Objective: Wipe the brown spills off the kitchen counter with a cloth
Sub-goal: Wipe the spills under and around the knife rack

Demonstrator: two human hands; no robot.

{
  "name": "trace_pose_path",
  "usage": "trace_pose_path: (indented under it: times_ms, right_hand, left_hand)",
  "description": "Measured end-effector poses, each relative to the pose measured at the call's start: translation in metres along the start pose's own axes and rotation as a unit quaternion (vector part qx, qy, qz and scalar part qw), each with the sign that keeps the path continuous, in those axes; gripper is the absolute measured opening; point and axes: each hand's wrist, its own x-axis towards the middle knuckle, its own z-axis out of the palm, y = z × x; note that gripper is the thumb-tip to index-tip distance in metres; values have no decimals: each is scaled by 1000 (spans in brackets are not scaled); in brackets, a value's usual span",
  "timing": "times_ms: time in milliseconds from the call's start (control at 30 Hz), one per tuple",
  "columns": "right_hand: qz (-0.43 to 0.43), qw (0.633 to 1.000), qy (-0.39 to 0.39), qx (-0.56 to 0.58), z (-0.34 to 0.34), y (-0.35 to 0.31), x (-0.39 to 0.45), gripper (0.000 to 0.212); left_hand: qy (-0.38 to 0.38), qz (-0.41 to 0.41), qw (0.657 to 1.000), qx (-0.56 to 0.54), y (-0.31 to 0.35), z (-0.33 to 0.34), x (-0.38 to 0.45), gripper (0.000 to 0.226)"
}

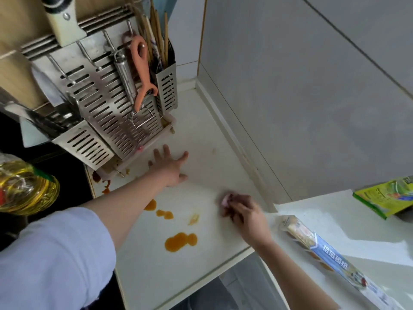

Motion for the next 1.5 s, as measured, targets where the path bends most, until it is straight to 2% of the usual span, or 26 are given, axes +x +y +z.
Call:
trace_pose_path:
  times_ms: [67, 133, 233, 300, 367, 433, 467, 533, 633, 667, 700, 767, 833, 900, 933, 1000, 1067, 1100, 1133, 1200, 1233, 1300, 1333, 1367, 1433, 1500]
  right_hand:
    - [135, 985, 100, -26, 1, 11, -1, 31]
    - [168, 979, 117, -21, 19, -19, -20, 34]
    - [-20, 999, -33, 18, 33, -60, -50, 37]
    - [-61, 996, -61, -5, 20, -45, -44, 41]
    - [65, 998, 3, -26, 1, -20, -33, 41]
    - [239, 966, 89, -41, -9, -9, -37, 36]
    - [272, 955, 105, -47, -4, -14, -44, 32]
    - [214, 973, 80, -25, 14, -42, -58, 29]
    - [-41, 998, -50, 15, 23, -68, -74, 29]
    - [-86, 993, -74, 20, 16, -63, -67, 30]
    - [-81, 994, -73, 32, 6, -53, -58, 31]
    - [42, 998, 13, 38, -12, -24, -37, 33]
    - [198, 975, 105, -12, -14, -6, -25, 29]
    - [239, 961, 139, -30, 2, -20, -21, 31]
    - [213, 969, 128, -1, 14, -37, -24, 32]
    - [42, 998, 26, 36, 35, -67, -39, 27]
    - [-129, 986, -106, 13, 37, -72, -52, 23]
    - [-148, 980, -130, 13, 28, -62, -47, 22]
    - [-118, 985, -121, 18, 18, -49, -37, 22]
    - [45, 999, -1, 17, 0, -22, -14, 25]
    - [130, 989, 72, 0, -3, -14, -3, 27]
    - [219, 967, 129, -29, 8, -25, 6, 29]
    - [213, 971, 111, -14, 21, -42, 2, 28]
    - [157, 986, 62, 12, 34, -60, -9, 25]
    - [-61, 994, -77, 38, 50, -86, -42, 20]
    - [-210, 964, -160, 41, 36, -77, -44, 17]
  left_hand:
    - [-2, 0, 1000, -6, 1, 1, 0, 81]
    - [3, 0, 1000, -4, 1, 2, 0, 81]
    - [5, -4, 1000, -8, 0, 1, 0, 80]
    - [4, -1, 1000, -15, 1, 0, -2, 80]
    - [3, -1, 1000, -22, -1, -1, -2, 80]
    - [4, 1, 1000, -21, -1, 0, -3, 81]
    - [5, 3, 1000, -20, 0, 1, -3, 82]
    - [7, 5, 1000, -16, 0, 3, -1, 82]
    - [8, 5, 1000, -11, -2, 3, -1, 83]
    - [7, 5, 1000, -11, -2, 3, 0, 83]
    - [7, 6, 1000, -13, -1, 3, 0, 82]
    - [7, 6, 1000, -12, -1, 4, 1, 82]
    - [2, 8, 1000, -12, 0, 4, 1, 82]
    - [0, 7, 1000, -13, 0, 3, 1, 82]
    - [0, 6, 1000, -13, 0, 3, 1, 82]
    - [1, 2, 1000, -13, -2, 3, 0, 82]
    - [0, 4, 1000, -11, -1, 3, 1, 82]
    - [-2, 5, 1000, -9, 0, 4, 1, 82]
    - [-1, 4, 1000, -7, 0, 3, 1, 82]
    - [-1, 2, 1000, -4, -1, 3, 1, 81]
    - [-3, 3, 1000, -5, -1, 3, 1, 81]
    - [-5, 4, 1000, -7, -1, 3, 0, 82]
    - [-5, 3, 1000, -7, -1, 3, 0, 82]
    - [-4, 1, 1000, -7, 0, 2, -1, 82]
    - [-5, 2, 1000, -10, 0, 2, -3, 81]
    - [-8, 4, 1000, -15, 1, 1, -3, 81]
